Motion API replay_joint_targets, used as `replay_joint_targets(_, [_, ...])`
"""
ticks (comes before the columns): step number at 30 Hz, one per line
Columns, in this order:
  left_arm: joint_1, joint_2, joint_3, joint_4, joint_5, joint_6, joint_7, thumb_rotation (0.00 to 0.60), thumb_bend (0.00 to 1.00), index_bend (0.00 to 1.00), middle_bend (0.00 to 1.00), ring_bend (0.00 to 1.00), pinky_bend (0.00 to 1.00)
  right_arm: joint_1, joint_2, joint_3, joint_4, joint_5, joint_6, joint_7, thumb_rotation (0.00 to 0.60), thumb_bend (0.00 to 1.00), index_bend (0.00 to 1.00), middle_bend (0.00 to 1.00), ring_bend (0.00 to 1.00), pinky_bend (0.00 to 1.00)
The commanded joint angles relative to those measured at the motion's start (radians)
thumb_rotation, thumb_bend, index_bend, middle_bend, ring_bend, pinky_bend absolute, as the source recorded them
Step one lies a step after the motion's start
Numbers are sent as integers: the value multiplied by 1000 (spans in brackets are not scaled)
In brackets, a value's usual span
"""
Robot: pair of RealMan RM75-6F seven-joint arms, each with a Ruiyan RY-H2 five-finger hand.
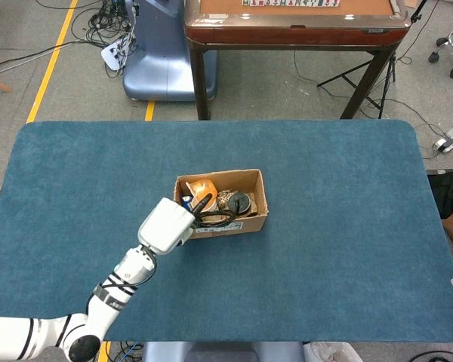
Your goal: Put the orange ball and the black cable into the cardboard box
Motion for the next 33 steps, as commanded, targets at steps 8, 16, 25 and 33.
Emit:
replay_joint_targets(8, [139, 138, 112, -83, 40, 129, 7, 600, 256, 132, 776, 722, 917, 9, -7, 0, -14, 7, -19, -42, 600, 98, 254, 365, 292, 287])
replay_joint_targets(16, [285, 219, 210, -77, 100, 228, -75, 600, 255, 191, 739, 698, 907, 25, -17, 1, -25, 23, -57, -98, 600, 98, 254, 365, 292, 287])
replay_joint_targets(25, [446, 225, 303, 46, 242, 308, -271, 600, 256, 251, 536, 583, 855, 67, -45, 8, -46, 66, -142, -218, 600, 98, 254, 368, 293, 287])
replay_joint_targets(33, [564, 182, 322, 229, 331, 376, -453, 600, 255, 270, 448, 471, 703, 106, -71, 14, -37, 105, -218, -268, 600, 98, 255, 368, 294, 287])
